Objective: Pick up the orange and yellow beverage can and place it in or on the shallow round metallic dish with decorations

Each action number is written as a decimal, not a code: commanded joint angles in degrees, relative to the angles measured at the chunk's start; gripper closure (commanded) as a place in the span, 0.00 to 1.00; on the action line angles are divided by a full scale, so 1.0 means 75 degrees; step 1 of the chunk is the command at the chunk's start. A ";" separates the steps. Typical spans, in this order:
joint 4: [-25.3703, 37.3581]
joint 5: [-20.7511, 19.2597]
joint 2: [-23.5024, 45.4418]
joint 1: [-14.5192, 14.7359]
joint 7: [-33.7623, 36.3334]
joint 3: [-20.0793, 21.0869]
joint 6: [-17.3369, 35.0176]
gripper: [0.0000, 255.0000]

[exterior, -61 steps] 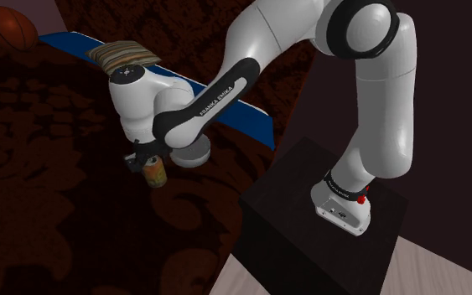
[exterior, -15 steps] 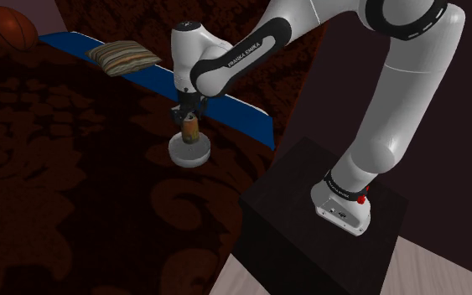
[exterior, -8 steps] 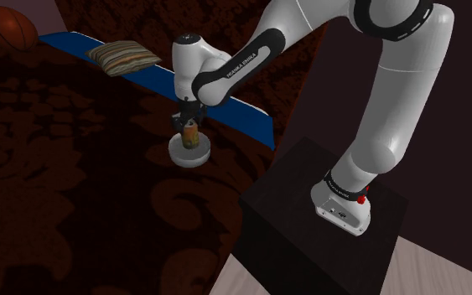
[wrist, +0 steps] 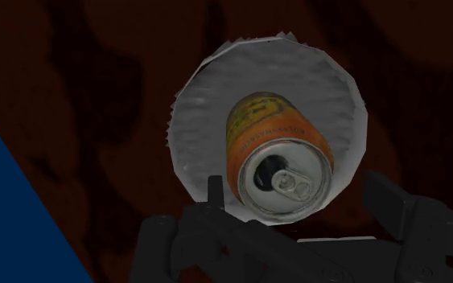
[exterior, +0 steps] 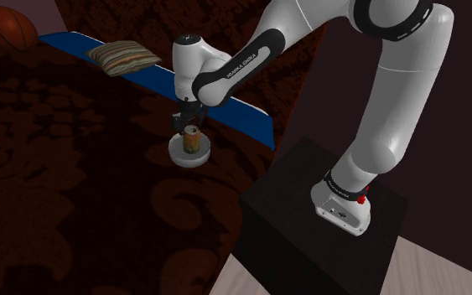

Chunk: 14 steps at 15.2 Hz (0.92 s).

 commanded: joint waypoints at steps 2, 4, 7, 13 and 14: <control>0.0001 0.0000 -0.0001 0.0000 0.0000 0.0000 0.0000 0.00; 0.0000 0.0000 -0.0001 0.0000 0.0000 0.0000 0.0000 0.00; 0.0093 0.0424 -0.0572 -0.0128 -0.0281 0.0202 -0.0596 0.00; 0.0133 0.0530 -0.0713 -0.0151 -0.0352 0.0239 -0.0758 0.00; 0.0133 0.0530 -0.0713 -0.0151 -0.0351 0.0239 -0.0758 0.00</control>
